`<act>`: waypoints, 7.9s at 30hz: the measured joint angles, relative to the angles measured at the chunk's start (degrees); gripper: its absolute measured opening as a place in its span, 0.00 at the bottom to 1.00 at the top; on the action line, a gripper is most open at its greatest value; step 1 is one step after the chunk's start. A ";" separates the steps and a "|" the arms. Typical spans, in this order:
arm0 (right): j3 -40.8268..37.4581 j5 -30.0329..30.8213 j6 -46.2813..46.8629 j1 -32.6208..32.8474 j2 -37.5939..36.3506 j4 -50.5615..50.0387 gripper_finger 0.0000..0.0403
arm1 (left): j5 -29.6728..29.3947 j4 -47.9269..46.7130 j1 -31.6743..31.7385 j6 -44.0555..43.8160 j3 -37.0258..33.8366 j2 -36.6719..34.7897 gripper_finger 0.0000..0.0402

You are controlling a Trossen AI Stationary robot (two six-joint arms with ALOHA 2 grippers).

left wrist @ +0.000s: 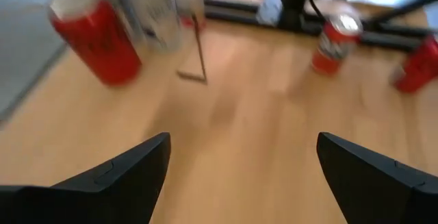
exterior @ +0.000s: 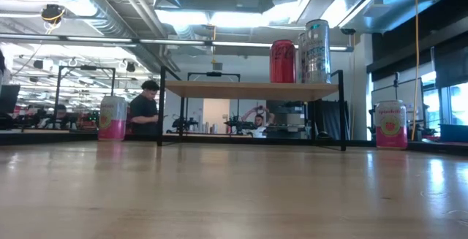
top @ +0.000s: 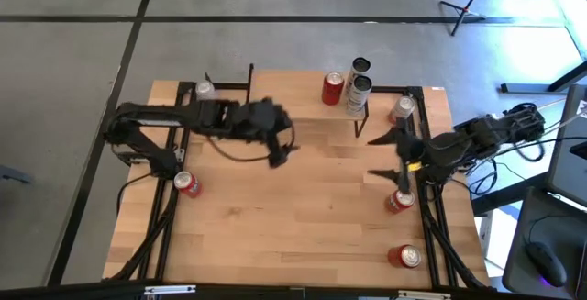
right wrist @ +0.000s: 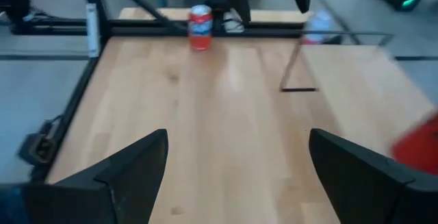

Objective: Place canned beverage on shelf
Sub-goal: Put the red-black soda can on the shelf aligned with the other red-black soda can

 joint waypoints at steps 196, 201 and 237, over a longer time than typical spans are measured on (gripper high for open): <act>-6.21 2.82 40.11 10.08 31.64 0.60 0.84 | 1.30 4.79 -25.72 -25.84 -19.96 -15.76 0.79; -11.18 -0.63 51.47 10.91 31.64 2.83 0.84 | 1.31 4.79 -25.72 -25.86 -19.96 -15.77 0.79; -21.57 21.25 61.39 14.72 37.86 19.29 0.73 | 1.27 3.61 -24.80 -25.79 -19.96 -15.74 0.79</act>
